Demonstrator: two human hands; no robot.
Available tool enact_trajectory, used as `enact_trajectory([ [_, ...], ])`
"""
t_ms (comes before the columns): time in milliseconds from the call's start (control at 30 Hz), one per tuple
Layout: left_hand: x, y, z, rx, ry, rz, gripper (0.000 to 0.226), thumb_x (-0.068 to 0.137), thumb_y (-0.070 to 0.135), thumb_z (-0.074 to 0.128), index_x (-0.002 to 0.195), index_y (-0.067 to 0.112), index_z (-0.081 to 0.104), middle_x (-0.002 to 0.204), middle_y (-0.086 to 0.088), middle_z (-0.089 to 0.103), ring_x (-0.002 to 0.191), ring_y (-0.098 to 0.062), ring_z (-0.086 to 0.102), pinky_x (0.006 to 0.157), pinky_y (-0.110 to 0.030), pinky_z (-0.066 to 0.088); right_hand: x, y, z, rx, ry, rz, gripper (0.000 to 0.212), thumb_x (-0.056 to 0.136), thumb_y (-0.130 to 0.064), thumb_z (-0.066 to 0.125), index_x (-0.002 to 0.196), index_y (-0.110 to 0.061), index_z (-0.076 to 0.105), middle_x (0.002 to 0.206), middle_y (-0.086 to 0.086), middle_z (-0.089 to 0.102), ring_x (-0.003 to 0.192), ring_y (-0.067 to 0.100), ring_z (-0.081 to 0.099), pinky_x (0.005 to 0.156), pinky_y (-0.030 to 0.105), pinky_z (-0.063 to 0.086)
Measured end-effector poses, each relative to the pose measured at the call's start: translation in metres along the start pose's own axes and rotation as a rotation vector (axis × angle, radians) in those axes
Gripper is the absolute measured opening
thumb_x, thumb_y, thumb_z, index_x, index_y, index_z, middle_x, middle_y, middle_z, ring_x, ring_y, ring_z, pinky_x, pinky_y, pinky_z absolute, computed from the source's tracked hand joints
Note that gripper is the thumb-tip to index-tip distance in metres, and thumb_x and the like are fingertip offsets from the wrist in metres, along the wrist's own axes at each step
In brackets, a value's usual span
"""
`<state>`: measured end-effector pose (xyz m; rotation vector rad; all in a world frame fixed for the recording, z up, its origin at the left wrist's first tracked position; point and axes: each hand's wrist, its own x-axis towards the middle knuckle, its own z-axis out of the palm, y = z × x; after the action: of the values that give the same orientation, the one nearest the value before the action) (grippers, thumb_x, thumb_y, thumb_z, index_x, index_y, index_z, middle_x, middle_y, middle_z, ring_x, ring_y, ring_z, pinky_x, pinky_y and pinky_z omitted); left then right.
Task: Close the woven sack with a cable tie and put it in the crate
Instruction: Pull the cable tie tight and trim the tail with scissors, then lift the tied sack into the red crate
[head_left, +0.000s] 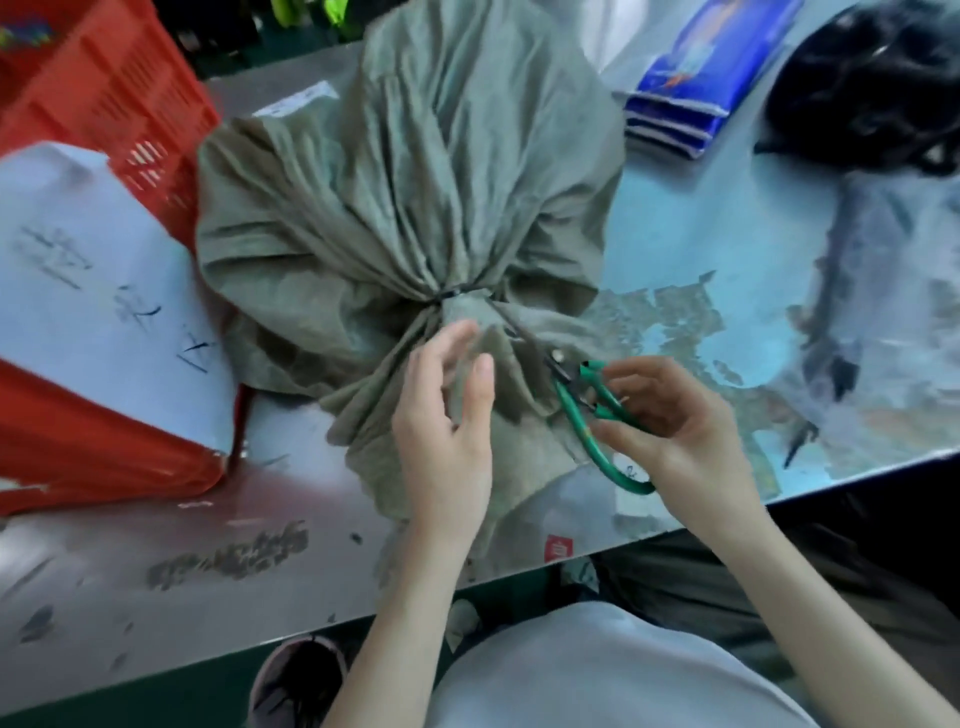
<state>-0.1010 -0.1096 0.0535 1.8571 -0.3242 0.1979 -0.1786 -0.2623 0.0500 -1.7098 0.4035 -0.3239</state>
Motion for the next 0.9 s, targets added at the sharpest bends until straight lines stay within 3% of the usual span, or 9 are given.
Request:
enact_trajectory([
  [100, 0.003, -0.016, 0.015, 0.344, 0.055, 0.156, 0.027, 0.095, 0.018, 0.055, 0.121, 0.015, 0.061, 0.131, -0.007, 0.054, 0.125, -0.018, 0.047, 0.107, -0.030, 0.033, 0.013, 0.017, -0.028, -0.023, 0.180, 0.014, 0.032, 0.075, -0.001, 0.075, 0.092, -0.025, 0.062, 0.078, -0.012, 0.065, 0.067, 0.006, 0.057, 0.064, 0.017, 0.049],
  [233, 0.001, -0.033, 0.033, 0.599, 0.076, 0.103, 0.039, 0.090, 0.022, 0.059, 0.128, 0.024, 0.055, 0.144, -0.011, 0.042, 0.134, -0.029, 0.035, 0.102, -0.046, 0.029, 0.038, 0.047, -0.066, -0.097, 0.322, 0.091, 0.029, 0.080, 0.004, 0.064, 0.098, -0.017, 0.056, 0.089, 0.005, 0.063, 0.069, 0.008, 0.057, 0.060, 0.020, 0.047],
  [400, -0.002, -0.046, 0.038, 0.581, 0.064, 0.028, 0.051, 0.087, 0.013, 0.064, 0.136, 0.020, 0.047, 0.145, -0.014, 0.037, 0.134, -0.031, 0.034, 0.103, -0.036, 0.022, 0.067, 0.078, -0.095, -0.180, 0.457, 0.209, 0.025, 0.083, 0.002, 0.059, 0.104, -0.012, 0.057, 0.100, 0.009, 0.063, 0.084, 0.022, 0.059, 0.061, 0.026, 0.046],
  [567, 0.000, -0.056, 0.040, 0.549, 0.006, 0.031, 0.057, 0.086, 0.003, 0.062, 0.137, 0.018, 0.043, 0.142, -0.017, 0.034, 0.130, -0.032, 0.033, 0.106, -0.047, 0.033, 0.098, 0.096, -0.104, -0.375, 0.513, 0.311, 0.028, 0.083, 0.005, 0.053, 0.107, -0.007, 0.061, 0.100, 0.010, 0.062, 0.081, 0.023, 0.057, 0.073, 0.040, 0.054],
  [633, 0.000, -0.056, 0.040, 0.546, -0.013, 0.055, 0.057, 0.085, 0.000, 0.062, 0.136, 0.017, 0.043, 0.141, -0.017, 0.033, 0.129, -0.031, 0.033, 0.106, -0.046, 0.033, 0.106, 0.104, -0.105, -0.442, 0.494, 0.355, 0.031, 0.084, 0.007, 0.051, 0.110, -0.005, 0.060, 0.110, 0.016, 0.062, 0.080, 0.026, 0.056, 0.071, 0.039, 0.052],
  [733, 0.003, -0.059, 0.035, 0.565, -0.035, 0.088, 0.058, 0.083, -0.002, 0.063, 0.135, 0.016, 0.045, 0.140, -0.017, 0.032, 0.127, -0.032, 0.033, 0.106, -0.045, 0.033, 0.111, 0.113, -0.102, -0.545, 0.445, 0.362, 0.032, 0.084, 0.009, 0.049, 0.112, -0.002, 0.059, 0.122, 0.019, 0.056, 0.096, 0.027, 0.053, 0.078, 0.032, 0.043],
  [900, 0.012, -0.065, 0.026, 0.659, -0.061, 0.091, 0.061, 0.080, 0.000, 0.064, 0.134, 0.019, 0.045, 0.141, -0.019, 0.031, 0.124, -0.040, 0.038, 0.098, -0.051, 0.035, 0.109, 0.117, -0.092, -0.621, 0.414, 0.350, 0.028, 0.089, 0.004, 0.052, 0.115, 0.000, 0.059, 0.122, 0.018, 0.050, 0.096, 0.018, 0.040, 0.086, 0.024, 0.032],
])
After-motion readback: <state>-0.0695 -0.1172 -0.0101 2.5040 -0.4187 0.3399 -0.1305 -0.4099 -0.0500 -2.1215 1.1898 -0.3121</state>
